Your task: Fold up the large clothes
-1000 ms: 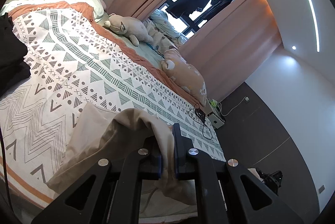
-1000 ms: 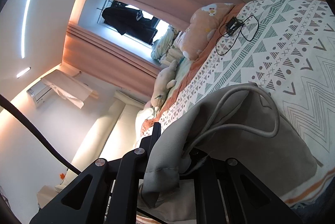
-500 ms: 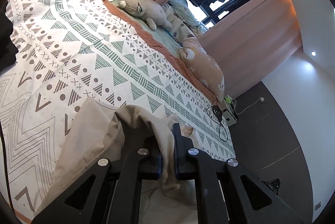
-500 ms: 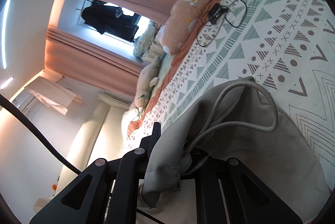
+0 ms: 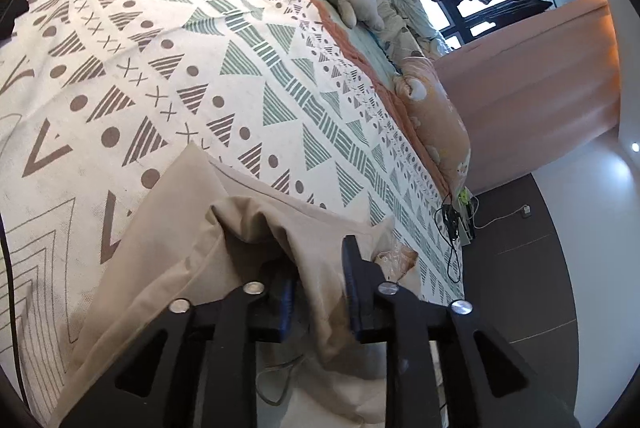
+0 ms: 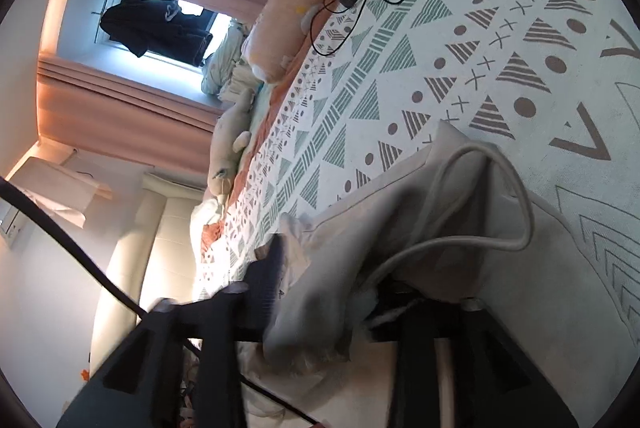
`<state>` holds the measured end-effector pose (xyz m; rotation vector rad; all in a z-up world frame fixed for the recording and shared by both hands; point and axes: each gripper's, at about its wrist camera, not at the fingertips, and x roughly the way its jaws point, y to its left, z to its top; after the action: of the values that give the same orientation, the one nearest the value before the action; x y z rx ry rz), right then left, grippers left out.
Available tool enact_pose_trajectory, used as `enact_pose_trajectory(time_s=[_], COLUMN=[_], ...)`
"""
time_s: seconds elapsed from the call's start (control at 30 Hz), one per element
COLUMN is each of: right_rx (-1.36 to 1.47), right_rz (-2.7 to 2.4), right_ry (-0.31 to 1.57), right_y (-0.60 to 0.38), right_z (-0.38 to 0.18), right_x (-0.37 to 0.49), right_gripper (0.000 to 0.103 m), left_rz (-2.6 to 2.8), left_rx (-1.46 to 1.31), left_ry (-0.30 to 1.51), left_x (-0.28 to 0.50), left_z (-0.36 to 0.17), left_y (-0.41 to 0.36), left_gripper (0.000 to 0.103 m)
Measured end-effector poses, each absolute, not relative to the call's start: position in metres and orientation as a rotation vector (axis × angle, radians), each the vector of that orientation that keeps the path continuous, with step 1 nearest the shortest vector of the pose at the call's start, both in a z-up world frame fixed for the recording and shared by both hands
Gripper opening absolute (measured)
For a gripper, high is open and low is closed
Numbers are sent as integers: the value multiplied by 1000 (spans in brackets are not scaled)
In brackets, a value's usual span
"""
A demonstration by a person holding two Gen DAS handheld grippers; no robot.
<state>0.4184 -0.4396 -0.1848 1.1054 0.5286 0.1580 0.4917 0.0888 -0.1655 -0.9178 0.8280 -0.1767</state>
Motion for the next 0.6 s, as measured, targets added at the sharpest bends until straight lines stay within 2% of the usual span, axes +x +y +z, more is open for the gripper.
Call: enact_pose_trajectory(time_s=[0.03,0.07,0.1,0.33,0.6], right_rx=[1102,1091,1069,977,828], right_rz=[150,140,122,44,-14], right_ry=[538,544,556,630,654], right_y=[-437,-436,-434,-416,-376], right_z=[-186,-186,-186,-175,-137], right_x=[420,421,423,423,415], right_gripper=[90,91,91,91,91], left_rz=[-183,-199,-205,-169,-146], left_rx=[-929,-936,-939,-914,-854], left_ry=[835,842,844,847,855], left_x=[495,497,498,492,465], left_z=[-172,-178,-181,-176,-154], left_y=[87,85,83,83,90], left_gripper=[76,94,103,103,103])
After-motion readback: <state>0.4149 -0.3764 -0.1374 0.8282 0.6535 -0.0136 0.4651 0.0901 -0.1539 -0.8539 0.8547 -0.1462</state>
